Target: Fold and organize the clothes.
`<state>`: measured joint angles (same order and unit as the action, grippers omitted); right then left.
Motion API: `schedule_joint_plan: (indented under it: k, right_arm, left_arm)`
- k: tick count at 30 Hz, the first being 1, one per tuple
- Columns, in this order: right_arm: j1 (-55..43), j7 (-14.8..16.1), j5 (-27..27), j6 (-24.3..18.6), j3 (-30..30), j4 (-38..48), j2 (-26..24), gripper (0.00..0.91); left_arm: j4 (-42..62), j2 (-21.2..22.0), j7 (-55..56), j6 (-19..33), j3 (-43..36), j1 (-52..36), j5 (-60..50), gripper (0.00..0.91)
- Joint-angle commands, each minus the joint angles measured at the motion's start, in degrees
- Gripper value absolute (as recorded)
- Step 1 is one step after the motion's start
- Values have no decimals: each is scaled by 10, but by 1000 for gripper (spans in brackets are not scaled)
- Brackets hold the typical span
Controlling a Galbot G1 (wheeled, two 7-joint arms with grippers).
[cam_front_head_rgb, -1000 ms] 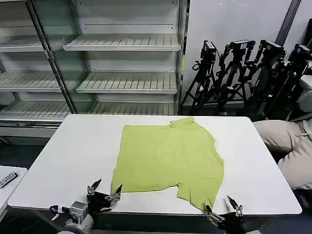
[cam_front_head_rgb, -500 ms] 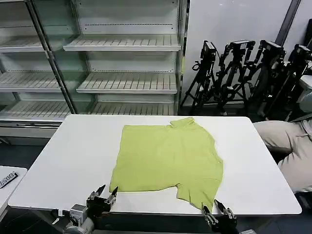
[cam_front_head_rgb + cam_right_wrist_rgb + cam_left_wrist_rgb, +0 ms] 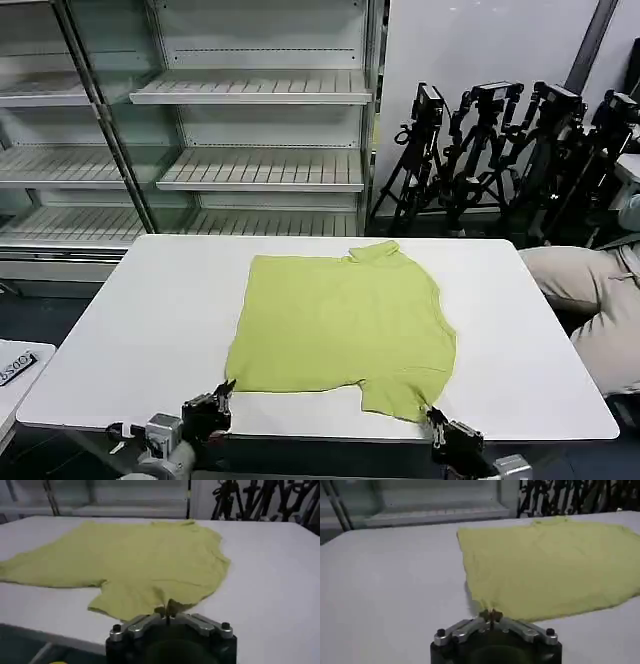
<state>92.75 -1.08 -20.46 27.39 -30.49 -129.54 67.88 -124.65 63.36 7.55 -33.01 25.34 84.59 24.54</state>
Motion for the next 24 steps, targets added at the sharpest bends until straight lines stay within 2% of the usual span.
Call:
schedule_joint_plan:
  k: [1, 11, 21, 22, 23, 24]
  right_arm:
    - [-204, 1, -11, 26, 7, 85, 1, 0]
    - [-327, 4, 6, 32, 55, 224, 15, 0]
    - [-350, 9, 18, 24, 62, 269, 28, 0]
    - [-351, 11, 19, 23, 63, 273, 30, 0]
    - [-352, 14, 21, 23, 65, 277, 32, 907]
    - [-352, 15, 22, 23, 66, 278, 33, 907]
  left_arm:
    - [30, -1, -26, -1, 6, -114, 16, 10]
    - [168, 33, -33, 0, -46, -265, 28, 10]
    - [240, 37, -45, 0, -67, -312, 24, 20]
    - [243, 37, -46, 0, -68, -314, 23, 141]
    - [246, 36, -47, 0, -70, -315, 22, 907]
    - [249, 37, -47, 0, -72, -316, 20, 907]
